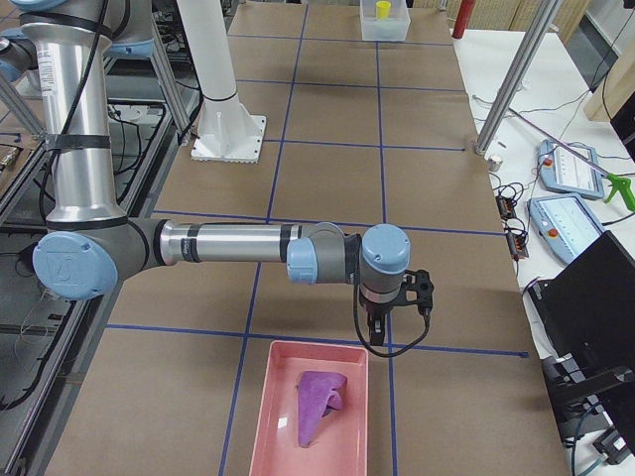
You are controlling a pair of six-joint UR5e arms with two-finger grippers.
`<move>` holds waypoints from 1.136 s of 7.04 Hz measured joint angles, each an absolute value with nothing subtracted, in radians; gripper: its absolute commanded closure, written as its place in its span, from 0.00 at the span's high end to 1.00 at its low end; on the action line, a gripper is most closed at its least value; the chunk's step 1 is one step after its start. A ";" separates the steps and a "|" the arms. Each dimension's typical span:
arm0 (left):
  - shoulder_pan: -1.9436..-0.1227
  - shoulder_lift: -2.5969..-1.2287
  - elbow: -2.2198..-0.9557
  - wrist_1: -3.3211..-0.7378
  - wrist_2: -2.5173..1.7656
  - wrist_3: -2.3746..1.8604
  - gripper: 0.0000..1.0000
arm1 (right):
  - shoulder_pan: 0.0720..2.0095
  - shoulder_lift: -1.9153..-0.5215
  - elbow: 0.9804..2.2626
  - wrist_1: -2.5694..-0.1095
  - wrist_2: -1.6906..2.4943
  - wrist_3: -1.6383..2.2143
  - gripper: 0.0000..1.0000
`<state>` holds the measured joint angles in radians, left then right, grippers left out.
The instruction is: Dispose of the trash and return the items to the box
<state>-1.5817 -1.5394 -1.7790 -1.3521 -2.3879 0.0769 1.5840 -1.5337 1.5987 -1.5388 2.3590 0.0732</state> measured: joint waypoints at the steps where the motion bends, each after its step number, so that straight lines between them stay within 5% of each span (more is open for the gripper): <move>1: -1.582 -1.533 -1.775 -1.354 -2.388 0.083 0.99 | 1.568 -1.535 1.622 -1.536 2.359 0.121 1.00; 8: -1.586 -1.526 -1.754 -1.429 -2.387 0.087 0.99 | 1.559 -1.667 1.651 -1.370 2.356 0.075 1.00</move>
<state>-1.5864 -1.5261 -1.7538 -1.4289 -2.3869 0.0871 1.5585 -1.6671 1.6509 -1.3701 2.3555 0.0745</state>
